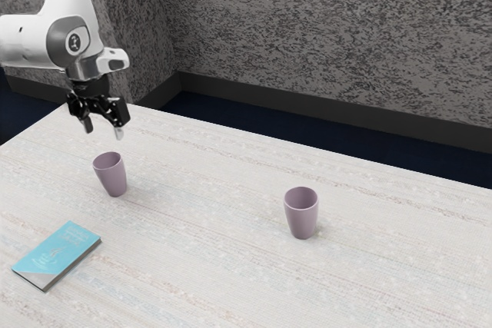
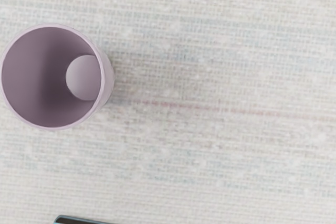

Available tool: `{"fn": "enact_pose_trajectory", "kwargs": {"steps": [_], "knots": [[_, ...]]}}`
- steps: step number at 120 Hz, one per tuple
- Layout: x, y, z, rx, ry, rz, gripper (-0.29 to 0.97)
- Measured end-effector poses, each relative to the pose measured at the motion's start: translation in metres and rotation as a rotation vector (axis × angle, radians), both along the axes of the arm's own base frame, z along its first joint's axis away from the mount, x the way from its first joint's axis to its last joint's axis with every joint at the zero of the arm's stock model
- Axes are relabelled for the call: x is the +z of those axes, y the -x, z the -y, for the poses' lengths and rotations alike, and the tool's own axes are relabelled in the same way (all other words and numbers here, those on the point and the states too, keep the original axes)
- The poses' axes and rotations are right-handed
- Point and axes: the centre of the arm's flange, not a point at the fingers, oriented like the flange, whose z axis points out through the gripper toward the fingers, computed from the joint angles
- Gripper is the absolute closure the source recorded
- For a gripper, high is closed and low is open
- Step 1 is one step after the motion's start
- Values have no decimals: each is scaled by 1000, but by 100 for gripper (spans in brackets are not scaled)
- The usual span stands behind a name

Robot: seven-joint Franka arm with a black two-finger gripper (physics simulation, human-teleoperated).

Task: Place the left cup onto the right cup

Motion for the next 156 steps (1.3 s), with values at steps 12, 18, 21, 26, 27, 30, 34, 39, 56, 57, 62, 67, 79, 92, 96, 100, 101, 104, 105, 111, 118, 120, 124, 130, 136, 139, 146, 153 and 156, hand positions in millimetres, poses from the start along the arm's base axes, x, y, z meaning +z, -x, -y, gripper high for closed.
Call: {"fn": "enact_pose_trajectory", "kwargs": {"steps": [12, 18, 21, 26, 27, 30, 34, 39, 56, 57, 62, 67, 79, 92, 96, 100, 101, 104, 105, 111, 118, 120, 124, 130, 136, 139, 146, 153, 156], "knots": [[-23, -9, -6, -7, -5, -6, 2], [-28, -11, -11, -7, -7, -5, 2], [-29, -12, -13, -7, -9, -2, 2], [-31, -11, -16, -6, -10, 1, 2], [-31, -11, -18, -6, -11, 2, 2], [-32, -11, -21, -3, -13, 6, 2], [-32, -10, -25, -1, -16, 12, 2], [-33, -9, -27, -4, -18, 16, 2], [-39, -4, -41, 0, -22, 19, 2], [-39, -4, -41, 1, -23, 20, 2], [-39, -2, -46, 4, -24, 21, 2], [-41, 0, -51, 7, -24, 20, 2], [-46, 2, -59, 7, -24, 15, 2], [-54, 0, -65, 0, -23, 6, 2], [-58, -3, -66, -5, -22, 2, 2], [-60, -7, -66, -12, -23, 2, 2], [-61, -8, -66, -13, -23, 2, 2], [-62, -11, -66, -18, -23, 1, 2], [-63, -12, -66, -20, -23, 1, 2], [-68, -19, -66, -30, -23, -1, 2], [-72, -27, -65, -42, -25, -2, 2], [-74, -29, -65, -45, -26, -3, 2], [-77, -32, -64, -51, -25, -6, 2], [-84, -34, -64, -58, -23, -15, 2], [-91, -36, -63, -62, -18, -23, 2], [-93, -38, -63, -64, -17, -25, 2], [-97, -42, -62, -71, -15, -27, 2], [-104, -44, -61, -78, -11, -36, 2], [-106, -45, -60, -81, -11, -38, 2]]}}
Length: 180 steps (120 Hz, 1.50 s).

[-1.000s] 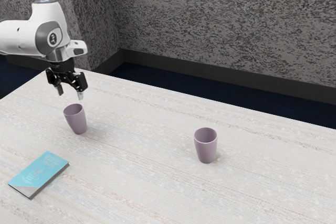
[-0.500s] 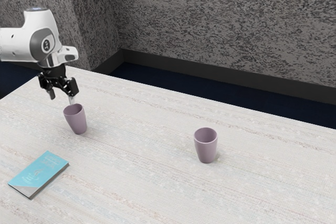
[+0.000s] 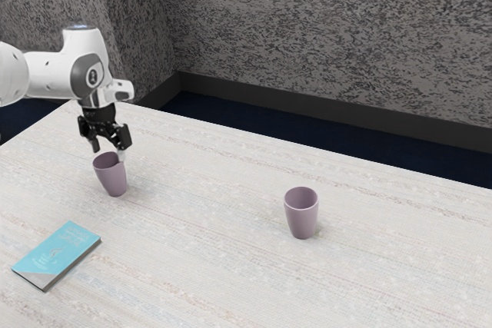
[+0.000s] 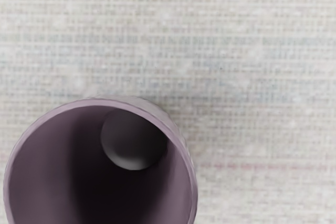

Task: Place the left cup onto the right cup

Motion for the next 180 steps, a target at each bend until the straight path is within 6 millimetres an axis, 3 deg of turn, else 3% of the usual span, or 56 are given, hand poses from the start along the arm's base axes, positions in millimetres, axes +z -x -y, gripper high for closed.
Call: {"fn": "enact_pose_trajectory", "kwargs": {"steps": [112, 180], "knots": [[-51, -5, 4, 21, 36, -62, 2], [-50, -8, 0, 40, 28, -56, 35]]}}
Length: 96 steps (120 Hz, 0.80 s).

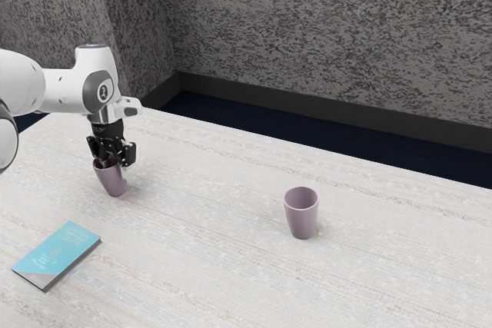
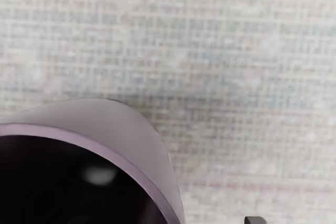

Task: Place the left cup onto the right cup

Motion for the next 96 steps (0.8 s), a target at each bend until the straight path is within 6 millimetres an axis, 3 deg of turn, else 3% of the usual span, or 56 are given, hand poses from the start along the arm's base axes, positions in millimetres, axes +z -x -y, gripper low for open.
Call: {"fn": "enact_pose_trajectory", "kwargs": {"steps": [43, 71, 96], "knots": [[2, -3, -1, 2, -6, 6, 70], [4, -4, 2, -3, -10, 8, 75], [36, -8, 13, -28, -29, 52, 76]]}}
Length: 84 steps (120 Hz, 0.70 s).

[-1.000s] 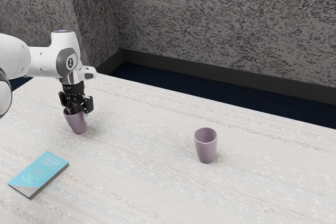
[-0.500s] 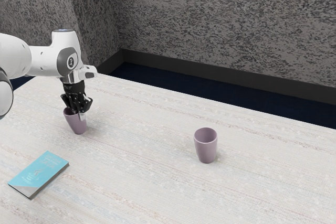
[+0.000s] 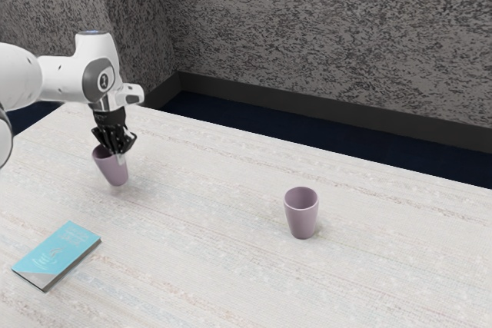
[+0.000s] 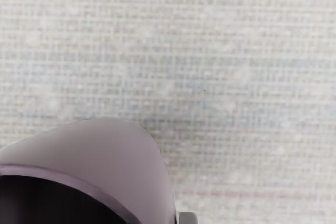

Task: Place the left cup onto the right cup

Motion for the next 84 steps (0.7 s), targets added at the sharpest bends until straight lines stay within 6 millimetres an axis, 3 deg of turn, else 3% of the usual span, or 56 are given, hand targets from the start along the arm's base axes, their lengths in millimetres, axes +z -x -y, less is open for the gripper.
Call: {"fn": "enact_pose_trajectory", "kwargs": {"steps": [22, 54, 68, 84], "knots": [[45, -11, 26, -50, -21, 63, 77], [106, -23, 88, -150, -27, 134, 78], [123, -22, 113, -189, -23, 147, 78], [140, -21, 155, -254, -17, 162, 78]]}}
